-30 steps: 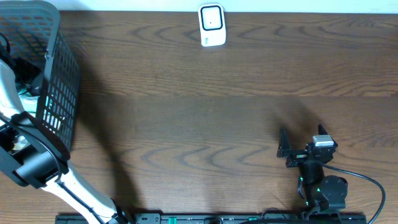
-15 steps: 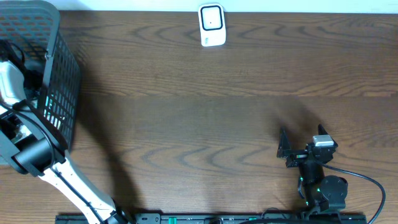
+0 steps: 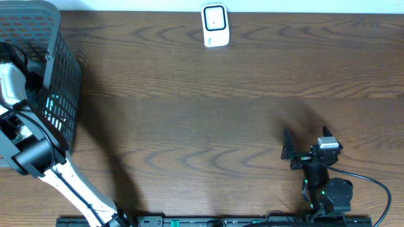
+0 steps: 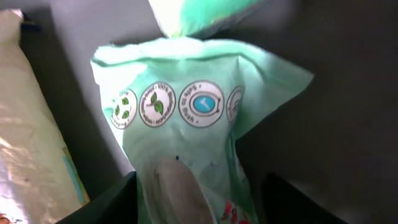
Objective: Scan the item barcode
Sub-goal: 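Grasp the green wet-wipe packet in the basket with the left gripper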
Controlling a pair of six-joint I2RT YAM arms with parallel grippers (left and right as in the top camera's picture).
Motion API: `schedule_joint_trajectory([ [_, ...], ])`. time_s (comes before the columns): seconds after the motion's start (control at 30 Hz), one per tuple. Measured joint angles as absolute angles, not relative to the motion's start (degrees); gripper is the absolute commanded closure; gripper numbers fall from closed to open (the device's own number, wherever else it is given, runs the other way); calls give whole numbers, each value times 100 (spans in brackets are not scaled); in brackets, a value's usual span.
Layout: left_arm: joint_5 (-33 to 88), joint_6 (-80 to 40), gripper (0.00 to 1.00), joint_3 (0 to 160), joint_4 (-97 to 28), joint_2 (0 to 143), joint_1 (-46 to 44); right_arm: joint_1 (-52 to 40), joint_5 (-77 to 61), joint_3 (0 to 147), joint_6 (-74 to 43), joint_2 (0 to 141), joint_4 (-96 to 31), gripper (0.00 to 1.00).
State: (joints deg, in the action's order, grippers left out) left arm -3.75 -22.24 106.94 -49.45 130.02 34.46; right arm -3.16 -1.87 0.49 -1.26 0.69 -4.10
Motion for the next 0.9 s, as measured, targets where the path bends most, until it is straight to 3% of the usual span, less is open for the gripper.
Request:
schedule_joint_trajectory([
  [0.07,-375,-2215,50,10604,-4950,13002,3446,-316,-187,49,-128,69,-410,1],
  [0.1,-355,-2226,59,10562,-4934,13002,3446,-316,-187,49,-126,69,-410,1],
  [0.23,-355,-2239,80,10545,-5015,12984,3446,-316,-187,49,-126,69,-410,1],
  [0.6,-108,-2206,81,10534,-5131,12639,3448,-316,-187,49,-126,69,-410,1],
  [0.9,489,-2587,81,10541,-4947,10468,3448,-316,-187,49,-126,69,-410,1],
])
